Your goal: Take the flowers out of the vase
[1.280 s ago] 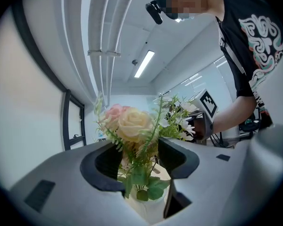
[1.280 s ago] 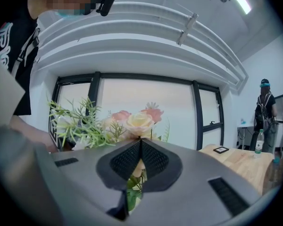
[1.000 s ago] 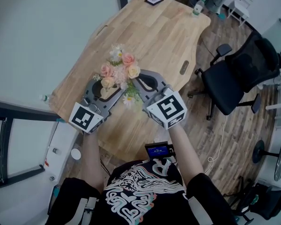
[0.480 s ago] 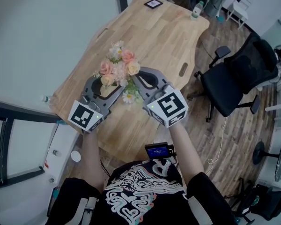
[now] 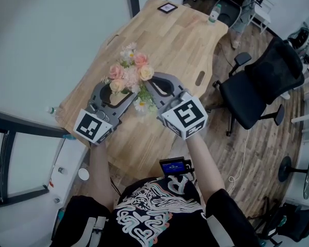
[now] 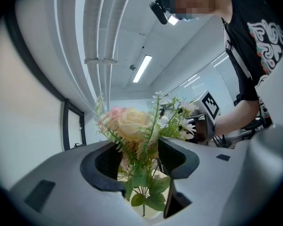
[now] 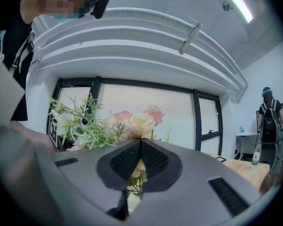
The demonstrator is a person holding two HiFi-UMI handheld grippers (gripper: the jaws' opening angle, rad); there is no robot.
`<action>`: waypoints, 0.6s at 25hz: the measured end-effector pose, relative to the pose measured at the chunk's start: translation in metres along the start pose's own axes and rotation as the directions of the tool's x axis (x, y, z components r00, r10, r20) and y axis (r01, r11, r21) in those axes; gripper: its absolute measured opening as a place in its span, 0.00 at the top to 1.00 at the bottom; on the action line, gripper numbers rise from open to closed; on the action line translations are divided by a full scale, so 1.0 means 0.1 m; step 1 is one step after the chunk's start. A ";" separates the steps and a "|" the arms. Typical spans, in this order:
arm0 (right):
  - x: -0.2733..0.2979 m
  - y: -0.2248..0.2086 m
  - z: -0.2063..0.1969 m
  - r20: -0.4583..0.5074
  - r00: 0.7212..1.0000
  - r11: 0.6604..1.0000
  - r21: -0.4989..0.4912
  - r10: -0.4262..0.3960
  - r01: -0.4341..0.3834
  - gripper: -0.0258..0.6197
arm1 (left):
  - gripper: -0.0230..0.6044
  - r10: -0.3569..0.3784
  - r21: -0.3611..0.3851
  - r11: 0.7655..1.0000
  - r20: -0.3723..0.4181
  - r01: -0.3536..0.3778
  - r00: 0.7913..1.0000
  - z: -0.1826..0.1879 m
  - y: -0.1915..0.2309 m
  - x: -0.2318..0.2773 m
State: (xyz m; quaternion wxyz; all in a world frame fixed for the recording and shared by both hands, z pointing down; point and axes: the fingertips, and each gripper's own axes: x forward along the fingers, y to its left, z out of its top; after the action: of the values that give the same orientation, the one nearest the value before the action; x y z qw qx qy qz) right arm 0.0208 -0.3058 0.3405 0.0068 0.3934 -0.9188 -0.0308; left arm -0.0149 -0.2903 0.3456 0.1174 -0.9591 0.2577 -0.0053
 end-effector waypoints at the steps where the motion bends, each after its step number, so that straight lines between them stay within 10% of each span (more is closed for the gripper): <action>1: 0.00 0.00 0.02 0.002 1.000 1.000 -0.002 0.000 0.000 0.95 | 0.58 0.001 0.001 1.000 0.002 -0.001 1.000 0.02 0.00 0.00; 15: -0.08 0.08 0.39 0.050 0.999 0.998 -0.059 -0.006 0.009 0.95 | 0.58 0.011 0.043 0.999 0.043 -0.013 0.999 0.38 0.00 -0.07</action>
State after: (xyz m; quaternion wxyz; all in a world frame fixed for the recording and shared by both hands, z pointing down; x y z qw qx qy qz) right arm 0.0191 -0.2918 0.3019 -0.0047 0.3958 -0.9158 -0.0680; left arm -0.0178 -0.2784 0.3090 0.1436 -0.9547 0.2605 0.0105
